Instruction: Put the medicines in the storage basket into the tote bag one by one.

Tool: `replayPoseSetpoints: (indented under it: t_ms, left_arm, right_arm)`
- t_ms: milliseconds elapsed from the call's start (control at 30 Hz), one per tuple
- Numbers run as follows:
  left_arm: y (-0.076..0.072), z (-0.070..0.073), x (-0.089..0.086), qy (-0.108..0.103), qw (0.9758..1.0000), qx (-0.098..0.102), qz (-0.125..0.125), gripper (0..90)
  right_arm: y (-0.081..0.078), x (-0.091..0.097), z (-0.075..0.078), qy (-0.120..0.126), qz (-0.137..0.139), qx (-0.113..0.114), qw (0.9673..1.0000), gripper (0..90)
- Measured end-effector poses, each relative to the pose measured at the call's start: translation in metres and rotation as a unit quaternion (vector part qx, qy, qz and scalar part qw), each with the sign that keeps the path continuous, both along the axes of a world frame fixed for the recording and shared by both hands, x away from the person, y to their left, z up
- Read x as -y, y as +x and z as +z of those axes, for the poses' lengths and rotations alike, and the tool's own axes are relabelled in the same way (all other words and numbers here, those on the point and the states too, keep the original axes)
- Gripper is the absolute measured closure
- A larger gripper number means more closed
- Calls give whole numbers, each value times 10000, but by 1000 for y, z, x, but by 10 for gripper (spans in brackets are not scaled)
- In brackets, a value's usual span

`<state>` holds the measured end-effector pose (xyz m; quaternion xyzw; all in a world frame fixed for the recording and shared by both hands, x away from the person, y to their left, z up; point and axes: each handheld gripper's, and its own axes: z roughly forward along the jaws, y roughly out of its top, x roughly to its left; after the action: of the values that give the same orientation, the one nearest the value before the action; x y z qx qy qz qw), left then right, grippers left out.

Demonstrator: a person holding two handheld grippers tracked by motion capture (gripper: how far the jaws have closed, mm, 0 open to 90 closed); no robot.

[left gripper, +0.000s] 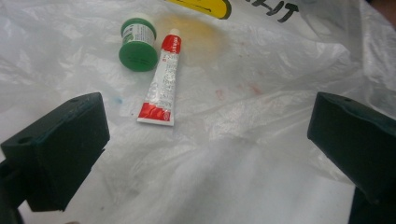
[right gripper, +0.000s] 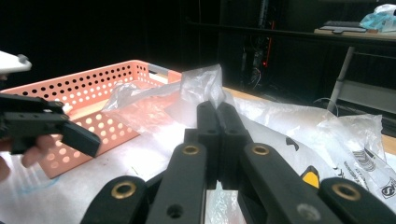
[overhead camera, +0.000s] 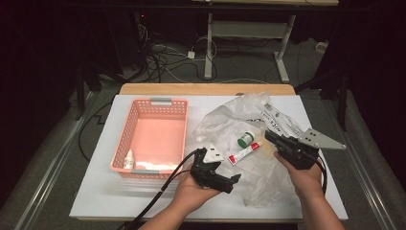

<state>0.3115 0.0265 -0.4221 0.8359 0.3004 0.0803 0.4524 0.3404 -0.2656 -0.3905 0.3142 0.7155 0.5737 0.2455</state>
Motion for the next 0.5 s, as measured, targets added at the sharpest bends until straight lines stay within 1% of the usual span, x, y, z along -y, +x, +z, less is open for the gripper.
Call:
replayPoseSetpoints:
  t_ms: [67, 267, 500]
  left_arm:
    - [-3, 3, -7, 18, 10000, 74, 43, 0]
    - [-7, 6, -32, 74, 9996, 132, 231, 0]
    - [-5, 6, -62, 34, 9986, 99, 515, 0]
  right_arm:
    - [0, 0, 0, -2, -2, -1, 10000, 900]
    - [0, 0, 0, -10, 2, -11, 10000, 900]
    - [0, -1, -1, -5, 11, -29, 10000, 900]
